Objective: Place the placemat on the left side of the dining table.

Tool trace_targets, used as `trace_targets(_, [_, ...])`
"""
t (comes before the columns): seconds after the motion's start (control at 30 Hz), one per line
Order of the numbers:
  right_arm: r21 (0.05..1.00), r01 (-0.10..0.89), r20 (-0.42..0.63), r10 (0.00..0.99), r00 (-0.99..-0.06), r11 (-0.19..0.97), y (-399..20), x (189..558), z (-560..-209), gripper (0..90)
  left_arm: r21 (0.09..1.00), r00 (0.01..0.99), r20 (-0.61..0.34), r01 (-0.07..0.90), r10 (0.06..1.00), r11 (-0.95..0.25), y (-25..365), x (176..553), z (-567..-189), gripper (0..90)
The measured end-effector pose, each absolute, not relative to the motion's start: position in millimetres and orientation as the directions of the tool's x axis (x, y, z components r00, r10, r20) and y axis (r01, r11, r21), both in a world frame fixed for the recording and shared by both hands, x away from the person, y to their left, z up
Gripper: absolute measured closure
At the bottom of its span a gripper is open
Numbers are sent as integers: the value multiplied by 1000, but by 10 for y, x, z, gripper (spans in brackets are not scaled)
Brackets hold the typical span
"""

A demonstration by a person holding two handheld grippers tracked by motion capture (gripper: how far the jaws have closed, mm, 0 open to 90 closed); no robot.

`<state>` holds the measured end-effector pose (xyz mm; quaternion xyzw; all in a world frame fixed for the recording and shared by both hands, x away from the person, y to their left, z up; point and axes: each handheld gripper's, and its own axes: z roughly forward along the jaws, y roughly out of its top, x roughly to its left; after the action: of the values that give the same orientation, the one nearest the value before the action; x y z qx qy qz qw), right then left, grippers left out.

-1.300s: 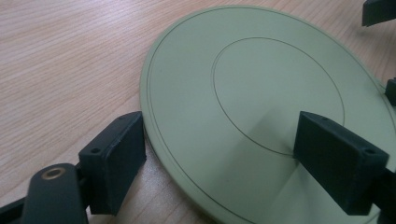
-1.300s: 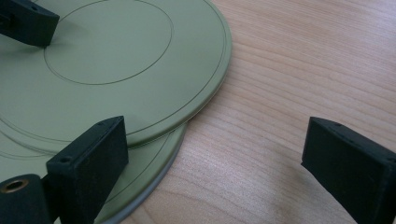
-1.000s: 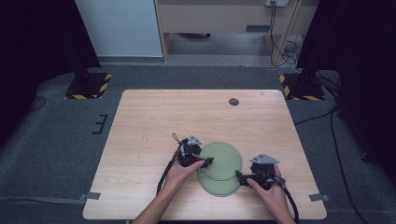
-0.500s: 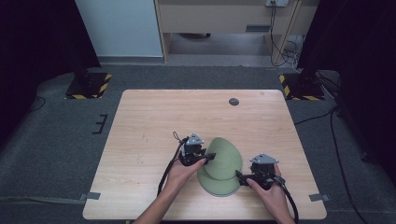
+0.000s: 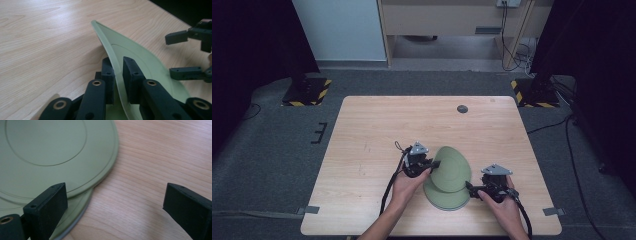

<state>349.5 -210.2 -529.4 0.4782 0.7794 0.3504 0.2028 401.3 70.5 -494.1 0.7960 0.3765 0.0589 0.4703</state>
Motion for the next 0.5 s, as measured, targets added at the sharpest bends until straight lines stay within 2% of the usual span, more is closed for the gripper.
trace_targets(0.27, [751, 620, 44, 920, -388, 226, -2370, 3547, -5249, 62, 803, 717, -279, 539, 639, -254, 694, 4033, -4845, 842])
trace_targets(0.5, [736, 642, 36, 934, -355, 216, -2451, 3576, -5272, 62, 813, 738, -288, 525, 610, -251, 623, 4075, -4610, 850])
